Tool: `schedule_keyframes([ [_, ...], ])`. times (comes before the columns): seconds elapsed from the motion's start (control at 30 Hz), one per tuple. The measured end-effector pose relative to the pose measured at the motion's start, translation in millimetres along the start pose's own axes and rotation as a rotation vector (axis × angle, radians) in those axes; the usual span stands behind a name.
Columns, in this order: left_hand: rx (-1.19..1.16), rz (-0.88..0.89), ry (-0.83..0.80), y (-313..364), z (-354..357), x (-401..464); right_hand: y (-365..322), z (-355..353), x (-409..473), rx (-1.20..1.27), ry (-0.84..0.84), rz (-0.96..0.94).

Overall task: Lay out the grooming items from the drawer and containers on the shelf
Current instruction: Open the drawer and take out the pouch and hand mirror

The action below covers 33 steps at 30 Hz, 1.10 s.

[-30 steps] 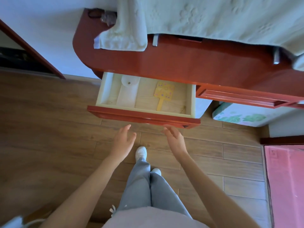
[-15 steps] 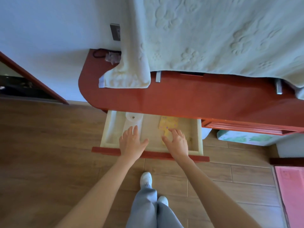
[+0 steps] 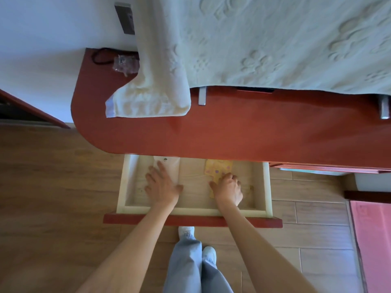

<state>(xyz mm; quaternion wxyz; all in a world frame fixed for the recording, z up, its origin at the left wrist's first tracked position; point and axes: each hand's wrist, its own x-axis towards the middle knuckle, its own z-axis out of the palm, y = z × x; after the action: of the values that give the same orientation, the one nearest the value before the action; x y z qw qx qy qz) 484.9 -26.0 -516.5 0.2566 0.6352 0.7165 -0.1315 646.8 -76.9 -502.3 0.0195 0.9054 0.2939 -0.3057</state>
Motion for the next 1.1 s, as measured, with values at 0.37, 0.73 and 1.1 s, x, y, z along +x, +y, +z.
schedule_keyframes([
  [0.37, -0.084, -0.004, 0.107, 2, -15, -4, -6, -4, -1, 0.069, -0.059, 0.143],
  [0.73, -0.134, 0.077, 0.04, -9, -40, -28, 9, -26, -8, 0.723, -0.242, 0.02],
  [1.1, -0.221, 0.174, -0.033, -28, -78, -107, 69, -95, -84, 0.879, -0.398, -0.068],
])
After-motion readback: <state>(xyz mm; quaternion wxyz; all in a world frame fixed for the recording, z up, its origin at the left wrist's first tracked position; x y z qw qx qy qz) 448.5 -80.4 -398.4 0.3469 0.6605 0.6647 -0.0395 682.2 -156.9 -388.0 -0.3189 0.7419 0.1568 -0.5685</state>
